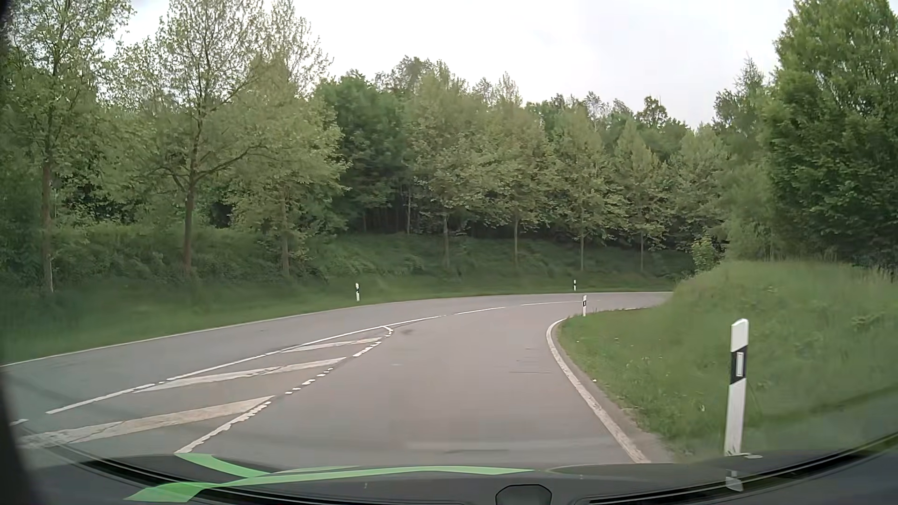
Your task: Follow the waypoints while adhering to traffic rules and regulations
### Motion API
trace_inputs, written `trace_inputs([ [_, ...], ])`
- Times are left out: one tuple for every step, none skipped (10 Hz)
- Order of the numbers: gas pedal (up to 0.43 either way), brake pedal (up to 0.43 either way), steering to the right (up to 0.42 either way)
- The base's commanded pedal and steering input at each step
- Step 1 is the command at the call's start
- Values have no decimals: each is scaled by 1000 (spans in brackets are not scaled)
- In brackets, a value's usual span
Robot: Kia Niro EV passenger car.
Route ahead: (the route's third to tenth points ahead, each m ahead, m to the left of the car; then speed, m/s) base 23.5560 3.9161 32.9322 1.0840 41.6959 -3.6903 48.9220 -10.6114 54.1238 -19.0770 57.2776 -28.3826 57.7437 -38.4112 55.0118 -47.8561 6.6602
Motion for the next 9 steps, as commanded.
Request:
trace_inputs([
  [0, 0, -30],
  [0, 0, -21],
  [0, 0, -18],
  [0, 0, -15],
  [0, 0, -8],
  [0, 0, 0],
  [0, 0, 3],
  [0, 0, 4],
  [0, 0, 4],
])
